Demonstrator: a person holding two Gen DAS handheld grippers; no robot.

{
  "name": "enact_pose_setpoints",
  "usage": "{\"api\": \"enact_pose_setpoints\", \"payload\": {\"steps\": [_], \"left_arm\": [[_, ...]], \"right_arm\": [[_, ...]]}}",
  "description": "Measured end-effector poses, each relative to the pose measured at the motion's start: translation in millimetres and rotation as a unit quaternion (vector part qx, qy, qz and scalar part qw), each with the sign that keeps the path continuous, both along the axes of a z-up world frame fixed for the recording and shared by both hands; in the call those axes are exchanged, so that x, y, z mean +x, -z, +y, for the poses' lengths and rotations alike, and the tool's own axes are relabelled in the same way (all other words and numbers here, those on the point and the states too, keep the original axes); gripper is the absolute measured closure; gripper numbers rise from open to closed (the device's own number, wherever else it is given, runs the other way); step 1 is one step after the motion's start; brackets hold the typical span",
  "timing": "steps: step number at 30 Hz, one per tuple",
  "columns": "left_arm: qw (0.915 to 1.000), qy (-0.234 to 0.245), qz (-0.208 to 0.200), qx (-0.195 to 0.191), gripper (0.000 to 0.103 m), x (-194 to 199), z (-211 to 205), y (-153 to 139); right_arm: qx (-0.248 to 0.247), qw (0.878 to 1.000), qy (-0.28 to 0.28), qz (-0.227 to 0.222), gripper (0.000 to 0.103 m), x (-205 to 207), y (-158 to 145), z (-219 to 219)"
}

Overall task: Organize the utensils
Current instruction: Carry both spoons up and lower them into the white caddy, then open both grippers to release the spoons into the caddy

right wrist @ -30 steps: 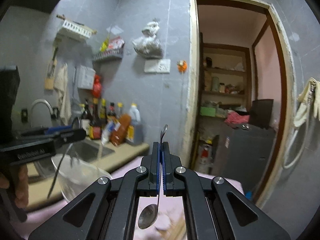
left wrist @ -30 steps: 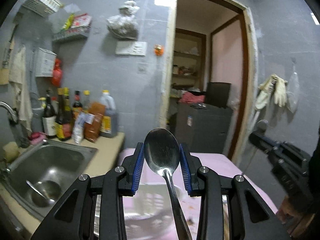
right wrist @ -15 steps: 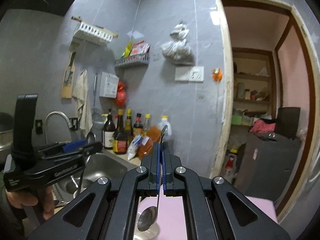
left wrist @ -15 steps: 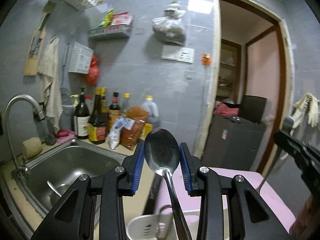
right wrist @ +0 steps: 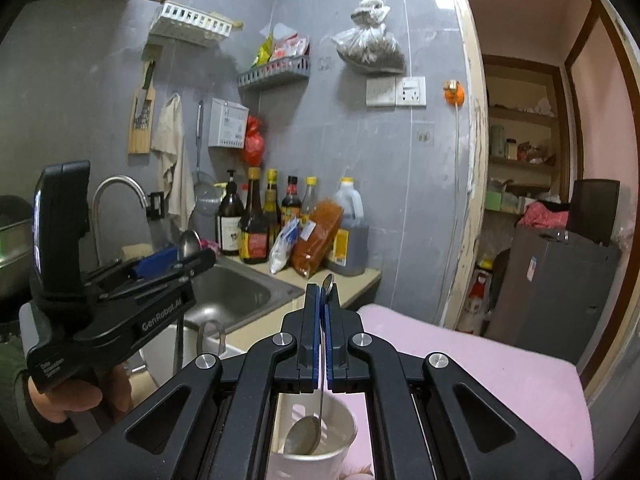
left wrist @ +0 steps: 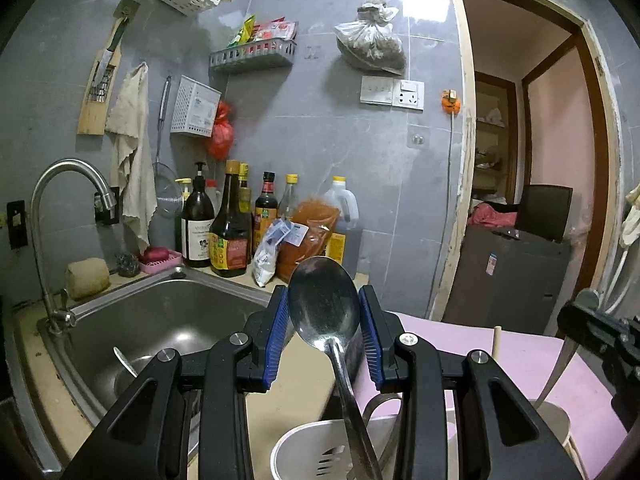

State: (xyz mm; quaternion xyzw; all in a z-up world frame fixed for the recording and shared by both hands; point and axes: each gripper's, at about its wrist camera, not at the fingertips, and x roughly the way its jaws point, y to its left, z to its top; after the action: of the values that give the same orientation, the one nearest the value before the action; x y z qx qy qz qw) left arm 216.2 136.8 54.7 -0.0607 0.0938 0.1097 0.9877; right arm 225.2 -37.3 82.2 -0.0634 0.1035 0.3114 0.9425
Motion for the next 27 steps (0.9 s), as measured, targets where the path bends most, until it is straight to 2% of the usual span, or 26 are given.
{"api": "enact_pose_setpoints", "payload": {"steps": [6, 16, 19, 22, 24, 25, 27], "left_arm": [[0.9999, -0.001, 0.016, -0.001, 0.073, -2, -5, 7], [0.9973, 0.023, 0.06, -0.035, 0.072, -19, -11, 21], [0.9953, 0.04, 0.066, -0.059, 0.067, -22, -5, 18], [0.9949, 0.049, 0.061, -0.063, 0.063, -27, -7, 12], [0.9947, 0.056, 0.057, -0.065, 0.06, -29, -9, 7], [0.9949, 0.058, 0.053, -0.064, 0.058, -31, -11, 5], [0.9951, 0.063, 0.047, -0.06, 0.054, -33, -15, -1]], "right_arm": [[0.01, 0.999, -0.01, 0.031, 0.103, 6, 13, -5], [0.034, 0.996, -0.018, 0.078, 0.099, 11, 30, -13], [0.05, 0.995, -0.016, 0.08, 0.096, 9, 30, -19], [0.055, 0.996, -0.016, 0.074, 0.095, 7, 28, -21], [0.063, 0.996, -0.014, 0.068, 0.09, 4, 26, -25], [0.067, 0.996, -0.012, 0.062, 0.084, 3, 25, -28], [0.073, 0.996, -0.008, 0.054, 0.081, 0, 21, -32]]}}
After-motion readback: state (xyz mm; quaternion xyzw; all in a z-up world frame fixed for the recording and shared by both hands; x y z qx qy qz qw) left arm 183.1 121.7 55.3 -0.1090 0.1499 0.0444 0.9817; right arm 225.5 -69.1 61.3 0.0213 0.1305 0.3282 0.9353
